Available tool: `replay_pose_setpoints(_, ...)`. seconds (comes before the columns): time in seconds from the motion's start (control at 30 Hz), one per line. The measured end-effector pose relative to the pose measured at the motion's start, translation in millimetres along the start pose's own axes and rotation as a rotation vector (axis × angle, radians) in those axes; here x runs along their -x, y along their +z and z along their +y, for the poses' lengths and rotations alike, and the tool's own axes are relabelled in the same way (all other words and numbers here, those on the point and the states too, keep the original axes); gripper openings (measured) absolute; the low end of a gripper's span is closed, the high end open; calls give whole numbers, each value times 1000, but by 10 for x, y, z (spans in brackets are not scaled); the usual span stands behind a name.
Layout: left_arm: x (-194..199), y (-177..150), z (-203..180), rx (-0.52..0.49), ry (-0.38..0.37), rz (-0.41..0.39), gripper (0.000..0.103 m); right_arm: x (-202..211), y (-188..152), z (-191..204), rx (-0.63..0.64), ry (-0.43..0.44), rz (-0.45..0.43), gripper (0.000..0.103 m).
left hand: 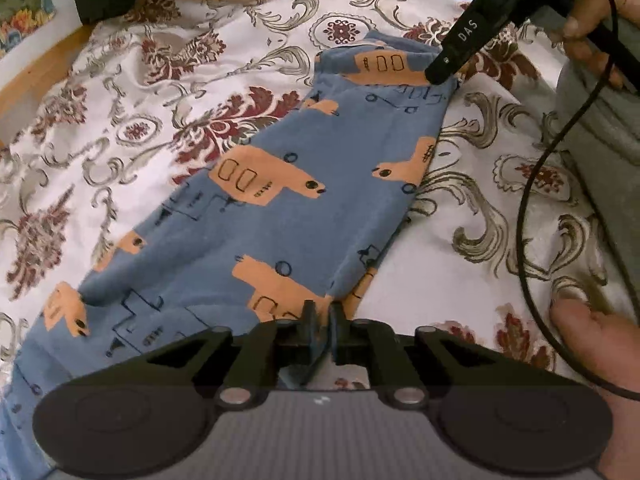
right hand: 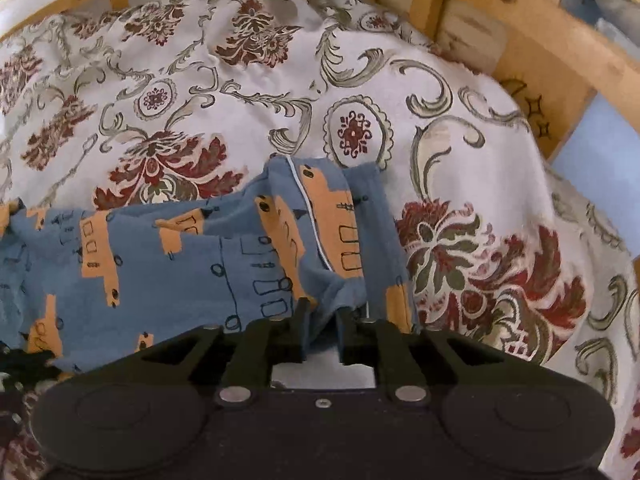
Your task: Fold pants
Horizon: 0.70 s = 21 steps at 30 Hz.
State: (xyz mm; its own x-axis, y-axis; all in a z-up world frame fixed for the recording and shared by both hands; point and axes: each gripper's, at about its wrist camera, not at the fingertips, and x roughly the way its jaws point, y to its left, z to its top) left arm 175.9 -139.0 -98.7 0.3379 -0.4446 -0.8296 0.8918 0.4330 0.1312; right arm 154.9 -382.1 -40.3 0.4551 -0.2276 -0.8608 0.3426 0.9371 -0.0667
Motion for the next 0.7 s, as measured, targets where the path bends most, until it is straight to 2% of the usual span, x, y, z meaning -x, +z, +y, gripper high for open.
replay_pose_setpoints(0.03,9,-6,12,9,-9,-3,14,2,-4,-5,-4,0,1,30)
replay_pose_setpoints(0.1,34,-6,41,29,-27,-9,24,18,-16,-3,-3,2,0,52)
replay_pose_setpoints(0.17,84,-19,67,55,-41,-20,33,52,-20,11,4,5,-5,57)
replay_pose_setpoints(0.27,238,-41,141,110,-60,-49,48,157,-51,6,11,35,-21,75)
replay_pose_setpoints(0.33,355,-48,204,147,-49,-69,57,252,-77,-4,7,59,-44,84)
replay_pose_setpoints(0.4,451,-54,275,175,-30,-84,70,346,-110,-30,4,86,-60,94)
replay_pose_setpoints(0.47,506,-47,338,195,-7,-93,80,435,-148,-61,2,129,-80,101)
replay_pose_setpoints(0.57,550,-51,445,214,39,-100,92,527,-182,-85,8,186,-109,102)
replay_pose_setpoints(0.7,556,-71,600,240,132,-99,93,555,-196,-55,27,209,-118,102)
